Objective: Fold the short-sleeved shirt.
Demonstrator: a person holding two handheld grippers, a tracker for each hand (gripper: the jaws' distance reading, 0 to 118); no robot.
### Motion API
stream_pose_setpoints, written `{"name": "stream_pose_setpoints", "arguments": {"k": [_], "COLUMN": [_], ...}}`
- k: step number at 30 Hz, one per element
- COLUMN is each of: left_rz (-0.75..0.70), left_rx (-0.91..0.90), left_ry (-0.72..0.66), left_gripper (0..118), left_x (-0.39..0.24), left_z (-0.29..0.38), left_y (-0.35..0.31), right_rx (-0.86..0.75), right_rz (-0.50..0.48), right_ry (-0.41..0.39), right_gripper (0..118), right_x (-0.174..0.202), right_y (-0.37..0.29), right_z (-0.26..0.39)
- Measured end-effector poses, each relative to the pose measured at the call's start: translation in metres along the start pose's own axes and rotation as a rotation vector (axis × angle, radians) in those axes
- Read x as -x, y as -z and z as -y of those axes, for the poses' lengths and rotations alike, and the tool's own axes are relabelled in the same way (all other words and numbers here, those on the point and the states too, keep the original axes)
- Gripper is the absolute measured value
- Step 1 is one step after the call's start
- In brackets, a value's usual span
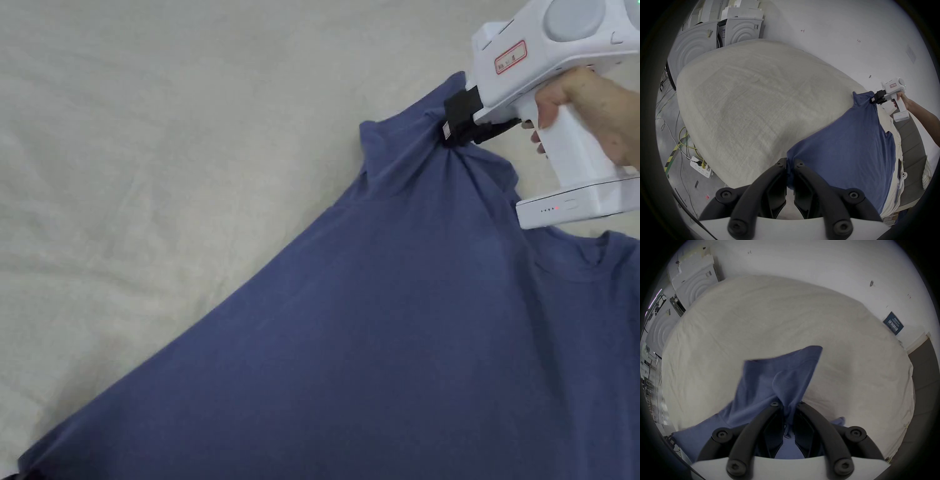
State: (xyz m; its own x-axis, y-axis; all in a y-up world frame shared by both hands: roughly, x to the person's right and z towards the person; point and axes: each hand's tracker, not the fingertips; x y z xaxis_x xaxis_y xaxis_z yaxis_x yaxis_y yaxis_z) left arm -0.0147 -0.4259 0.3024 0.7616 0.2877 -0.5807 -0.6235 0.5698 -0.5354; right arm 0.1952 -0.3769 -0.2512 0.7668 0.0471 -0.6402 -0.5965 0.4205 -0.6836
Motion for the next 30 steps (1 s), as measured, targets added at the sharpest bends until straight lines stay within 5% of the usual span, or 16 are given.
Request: {"name": "stream_pose_setpoints", "arguments": {"k": [8,17,30], "left_rz": [0.135,0.195,0.234], "left_rx": [-0.183,-0.437,-0.675], "left_ry": [-0.074,0.010,0.153], "left_gripper": [3,3,3], "left_x": [-0.002,-0.024,-0.092], "left_z": [-0.031,-0.129,-0.258], "left_y": [-0.034,-0.085,-0.224], "right_rx": [-0.186,-0.418,-0.666], "right_rz": [0.060,0.159,0.224], "right_ry": [0.054,0.159,0.237], "right_gripper": [8,8,8], "right_x": [0.006,-0.001,0.006], "right_y": [-0.179,-0.393,-0.559], "right_z": [0.042,0.129,0.238]}}
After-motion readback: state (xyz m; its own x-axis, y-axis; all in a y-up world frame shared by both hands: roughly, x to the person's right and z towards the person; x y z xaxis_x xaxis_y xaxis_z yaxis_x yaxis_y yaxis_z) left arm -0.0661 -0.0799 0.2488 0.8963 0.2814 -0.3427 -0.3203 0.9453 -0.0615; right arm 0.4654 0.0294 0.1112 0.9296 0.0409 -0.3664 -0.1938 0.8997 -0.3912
